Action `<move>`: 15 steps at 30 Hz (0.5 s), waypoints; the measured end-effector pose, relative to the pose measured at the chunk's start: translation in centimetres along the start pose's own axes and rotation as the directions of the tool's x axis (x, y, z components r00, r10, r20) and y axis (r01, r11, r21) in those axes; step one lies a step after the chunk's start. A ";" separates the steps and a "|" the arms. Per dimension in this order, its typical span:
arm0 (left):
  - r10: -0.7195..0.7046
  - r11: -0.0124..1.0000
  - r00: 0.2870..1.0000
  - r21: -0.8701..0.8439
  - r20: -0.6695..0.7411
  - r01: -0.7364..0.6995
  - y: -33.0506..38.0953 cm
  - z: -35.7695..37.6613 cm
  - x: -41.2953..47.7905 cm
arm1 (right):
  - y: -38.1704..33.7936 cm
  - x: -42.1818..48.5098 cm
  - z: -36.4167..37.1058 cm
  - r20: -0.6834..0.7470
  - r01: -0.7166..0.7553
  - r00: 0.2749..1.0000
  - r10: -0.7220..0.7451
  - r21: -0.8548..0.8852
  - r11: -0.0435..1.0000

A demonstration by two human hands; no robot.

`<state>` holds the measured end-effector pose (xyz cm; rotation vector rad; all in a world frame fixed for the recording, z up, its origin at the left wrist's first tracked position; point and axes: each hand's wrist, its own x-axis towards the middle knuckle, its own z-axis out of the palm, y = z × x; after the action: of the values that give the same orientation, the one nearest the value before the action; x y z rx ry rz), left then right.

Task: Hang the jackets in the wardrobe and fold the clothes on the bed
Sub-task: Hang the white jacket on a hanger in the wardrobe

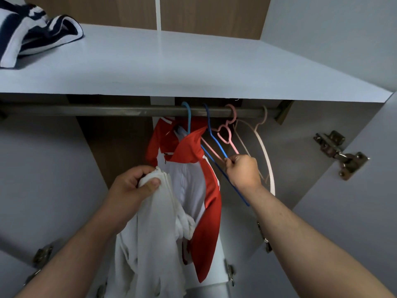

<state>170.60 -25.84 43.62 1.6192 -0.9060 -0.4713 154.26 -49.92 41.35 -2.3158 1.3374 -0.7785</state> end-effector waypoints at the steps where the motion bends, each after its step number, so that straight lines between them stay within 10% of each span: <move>1: 0.003 1.000 1.000 0.005 0.004 -0.003 0.0 0.0 0.0 | -0.1 -0.1 -0.2 -0.005 0.011 1.000 -0.011 0.004 1.000; 15: 0.025 1.000 1.000 -0.006 -0.011 -0.025 1.2 0.4 -1.8 | -1.1 -1.5 -3.7 -0.089 -0.036 0.995 0.053 0.180 0.983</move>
<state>168.83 -24.81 44.31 1.6017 -0.9146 -0.4474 152.12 -48.15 44.40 -2.1269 1.2959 -0.9620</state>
